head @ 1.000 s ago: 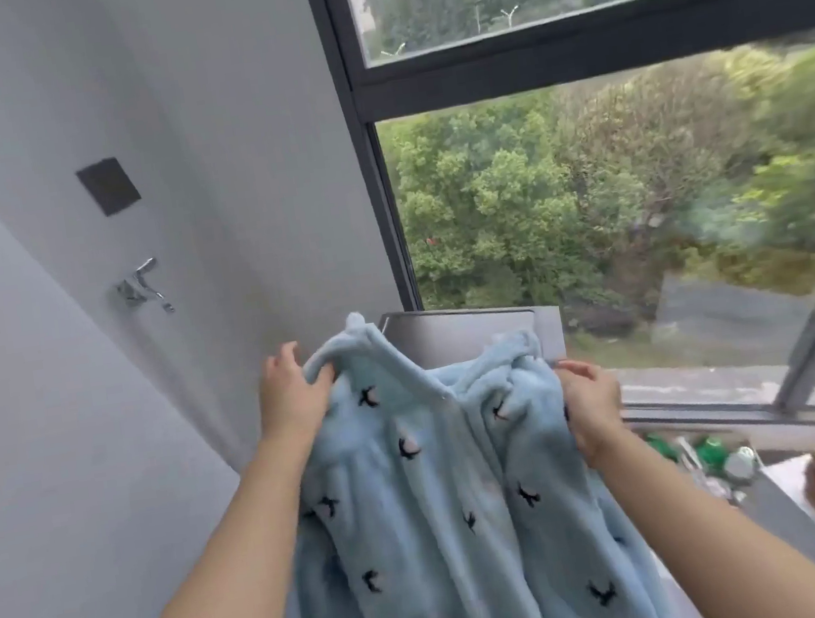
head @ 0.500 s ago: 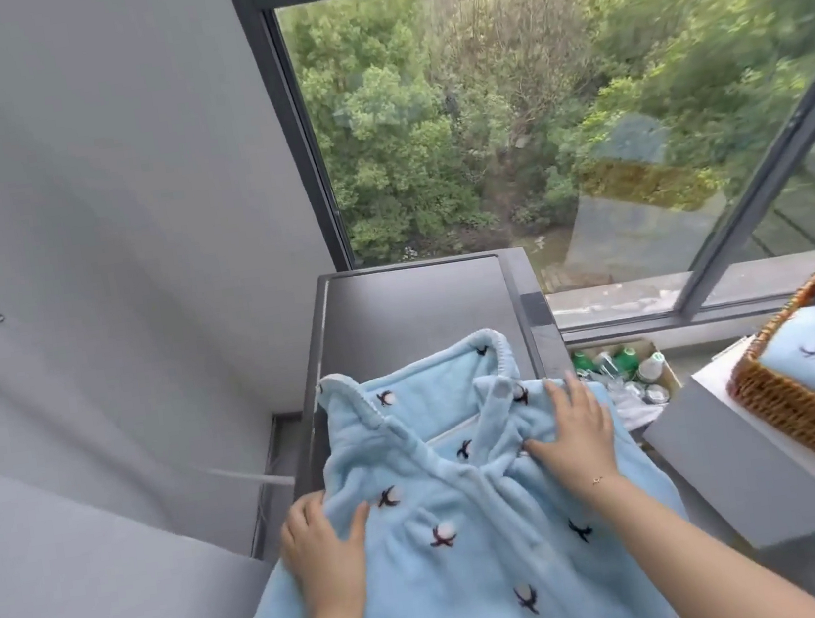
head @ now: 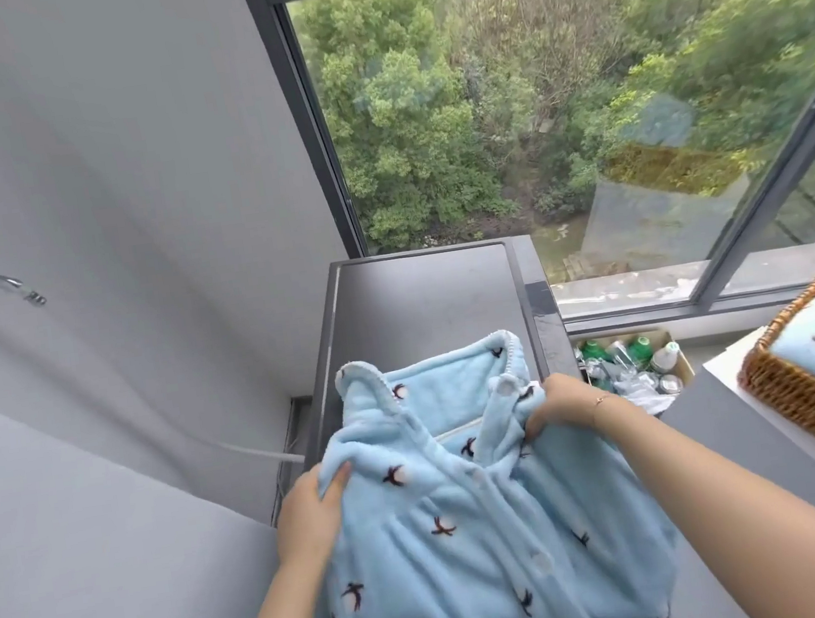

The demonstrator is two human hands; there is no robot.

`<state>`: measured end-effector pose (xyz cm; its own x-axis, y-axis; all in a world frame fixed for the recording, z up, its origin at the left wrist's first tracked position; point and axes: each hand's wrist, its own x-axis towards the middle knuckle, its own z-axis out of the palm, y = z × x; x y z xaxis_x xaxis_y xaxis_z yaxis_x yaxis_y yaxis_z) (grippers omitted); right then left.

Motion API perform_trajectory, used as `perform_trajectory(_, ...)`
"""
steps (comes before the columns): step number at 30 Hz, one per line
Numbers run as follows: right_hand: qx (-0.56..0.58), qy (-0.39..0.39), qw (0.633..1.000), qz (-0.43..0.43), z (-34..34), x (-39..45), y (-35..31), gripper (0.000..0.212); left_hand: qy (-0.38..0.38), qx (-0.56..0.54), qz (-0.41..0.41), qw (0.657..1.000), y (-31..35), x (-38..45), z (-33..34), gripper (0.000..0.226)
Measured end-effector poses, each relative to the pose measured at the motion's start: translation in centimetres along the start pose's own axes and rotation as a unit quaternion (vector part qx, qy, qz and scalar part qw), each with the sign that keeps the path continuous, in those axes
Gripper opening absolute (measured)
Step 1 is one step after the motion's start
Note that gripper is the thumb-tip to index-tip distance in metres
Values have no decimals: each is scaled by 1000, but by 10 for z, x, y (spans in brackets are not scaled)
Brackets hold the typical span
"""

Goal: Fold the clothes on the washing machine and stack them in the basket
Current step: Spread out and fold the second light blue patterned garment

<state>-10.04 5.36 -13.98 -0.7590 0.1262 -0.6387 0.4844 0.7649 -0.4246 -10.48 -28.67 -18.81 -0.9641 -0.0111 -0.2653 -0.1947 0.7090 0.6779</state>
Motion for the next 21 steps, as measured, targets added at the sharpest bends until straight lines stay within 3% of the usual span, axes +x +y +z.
perform_trajectory(3, 194, 112, 974, -10, -10, -5, 7, 24, 13, -87, 59, 994, 58, 2, -14, 32)
perform_trajectory(5, 331, 168, 928, -22, -26, -22, 4, 9, 24, -137, 99, 985, 107, 6, -22, 17)
perform_trajectory(9, 512, 221, 828, -62, -82, -67, 5, 21, -14, -187, 202, 961, 217, 22, -33, 17)
perform_trajectory(16, 595, 402, 673, -173, -172, -158, 43, 13, -200, -305, 228, 903, 377, 12, 14, 14)
perform_trajectory(21, 511, 536, 646, -186, -210, -219, 69, 7, -296, -323, 283, 853, 466, -28, 55, 17)
